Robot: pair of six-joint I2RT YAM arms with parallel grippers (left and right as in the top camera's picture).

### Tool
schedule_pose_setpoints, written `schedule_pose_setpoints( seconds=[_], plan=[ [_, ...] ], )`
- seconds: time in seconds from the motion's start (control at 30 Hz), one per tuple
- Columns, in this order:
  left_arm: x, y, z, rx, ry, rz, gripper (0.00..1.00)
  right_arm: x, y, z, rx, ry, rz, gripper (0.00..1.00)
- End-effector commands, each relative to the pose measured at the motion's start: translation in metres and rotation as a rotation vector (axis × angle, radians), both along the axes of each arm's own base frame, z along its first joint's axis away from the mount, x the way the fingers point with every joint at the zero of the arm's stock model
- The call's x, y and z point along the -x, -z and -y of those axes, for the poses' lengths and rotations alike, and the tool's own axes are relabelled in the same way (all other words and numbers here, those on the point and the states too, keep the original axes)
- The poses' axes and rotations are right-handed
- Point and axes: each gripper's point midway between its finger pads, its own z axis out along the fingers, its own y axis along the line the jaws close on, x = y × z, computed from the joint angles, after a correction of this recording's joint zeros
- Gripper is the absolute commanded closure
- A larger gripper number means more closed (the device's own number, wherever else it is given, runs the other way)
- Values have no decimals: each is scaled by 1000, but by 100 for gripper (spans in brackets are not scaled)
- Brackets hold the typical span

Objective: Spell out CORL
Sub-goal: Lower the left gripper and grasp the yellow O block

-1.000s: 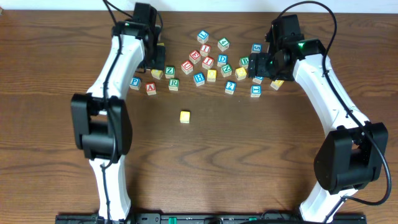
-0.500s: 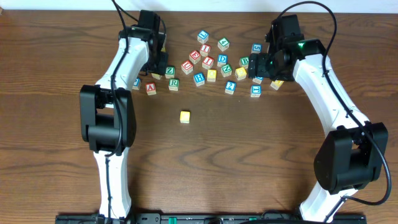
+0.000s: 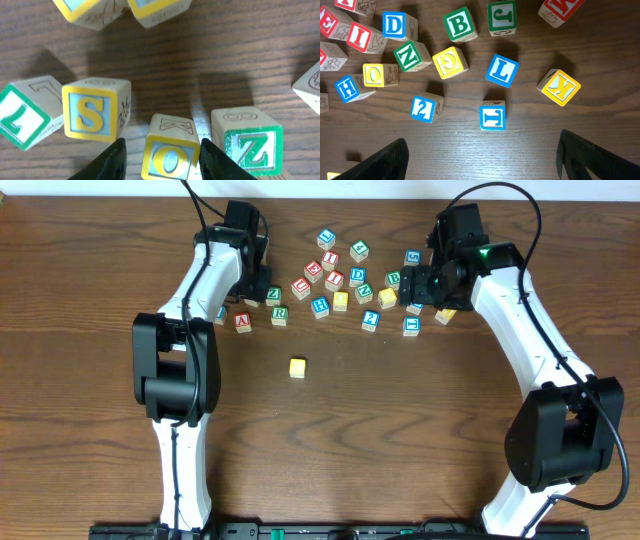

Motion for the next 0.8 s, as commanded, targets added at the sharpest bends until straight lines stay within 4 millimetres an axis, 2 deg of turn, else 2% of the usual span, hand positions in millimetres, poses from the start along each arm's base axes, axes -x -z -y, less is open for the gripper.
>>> schedule_pose_setpoints(
  seconds=[0.0, 0.13, 0.4, 0.57, 0.6, 0.77],
  plan=[
    [-1, 12, -2, -7, 13, -2, 56, 1, 2, -2, 12, -6, -4, 9],
    [-1, 16, -2, -6, 13, 0, 61, 1, 2, -2, 12, -6, -4, 9],
    [1, 16, -3, 0, -14, -5, 63, 1, 2, -2, 13, -6, -4, 9],
    [2, 17, -3, 2, -27, -10, 61, 1, 2, -2, 13, -6, -4, 9],
    [3, 17, -3, 3, -33, -13, 56, 1, 2, -2, 12, -6, -4, 9],
    [3, 17, -3, 12, -66, -14, 56, 1, 2, -2, 13, -6, -4, 9]
  ],
)
